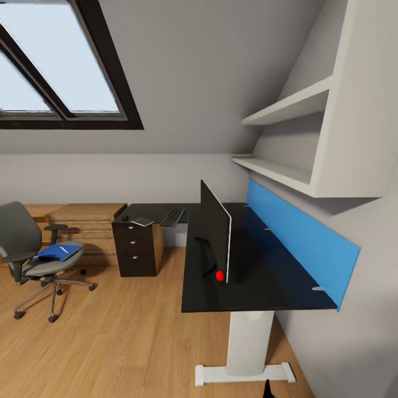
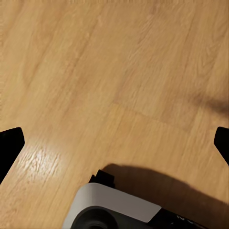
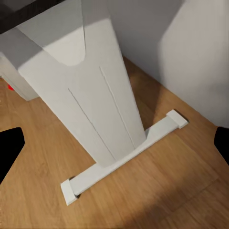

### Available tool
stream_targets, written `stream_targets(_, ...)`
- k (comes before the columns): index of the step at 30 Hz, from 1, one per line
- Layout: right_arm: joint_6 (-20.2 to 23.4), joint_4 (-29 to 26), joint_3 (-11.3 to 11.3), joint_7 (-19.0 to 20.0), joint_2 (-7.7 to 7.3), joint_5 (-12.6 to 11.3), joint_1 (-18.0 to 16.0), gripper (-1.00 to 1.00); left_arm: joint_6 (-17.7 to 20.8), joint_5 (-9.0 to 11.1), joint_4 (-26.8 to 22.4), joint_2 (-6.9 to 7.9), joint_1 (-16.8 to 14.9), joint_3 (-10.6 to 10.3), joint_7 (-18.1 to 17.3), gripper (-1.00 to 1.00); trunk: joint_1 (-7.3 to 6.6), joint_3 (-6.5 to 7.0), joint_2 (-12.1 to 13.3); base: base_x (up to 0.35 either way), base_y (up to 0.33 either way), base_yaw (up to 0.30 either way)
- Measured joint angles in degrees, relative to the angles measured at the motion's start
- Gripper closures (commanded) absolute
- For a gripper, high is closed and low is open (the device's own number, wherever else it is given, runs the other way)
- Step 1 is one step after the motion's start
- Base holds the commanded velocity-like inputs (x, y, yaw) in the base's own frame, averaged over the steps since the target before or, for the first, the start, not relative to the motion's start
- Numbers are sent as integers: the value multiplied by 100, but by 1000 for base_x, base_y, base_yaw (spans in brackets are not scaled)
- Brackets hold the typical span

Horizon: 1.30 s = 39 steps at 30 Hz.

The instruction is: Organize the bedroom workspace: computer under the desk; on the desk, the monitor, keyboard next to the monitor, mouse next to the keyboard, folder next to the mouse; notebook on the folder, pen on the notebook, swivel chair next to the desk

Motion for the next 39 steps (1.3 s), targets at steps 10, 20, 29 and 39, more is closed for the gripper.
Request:
stream_targets(10, 232, -1309, -10, -638, -437, 2, -115, -100, -4, 2, 0, -3, 1, 0, 0, -100, -220, 180, 402, 0, 0, 0)
stream_targets(20, 2328, -2228, -12, -1911, -710, 399, -1371, -100, -12, -6, 0, -1, 1, -1, 0, -100, -375, 307, 685, 0, 0, 0)
stream_targets(29, 2732, -872, 2, -1581, -709, 802, -2808, -100, -362, -7, 0, -8, 1, -17, 0, -100, -375, 307, 684, 0, 0, 0)
stream_targets(39, 2981, -273, -2, -823, -547, 1148, -3353, -100, -599, 2, -1, -10, 1, -20, 0, -100, -378, 306, 683, 216, 0, 0)
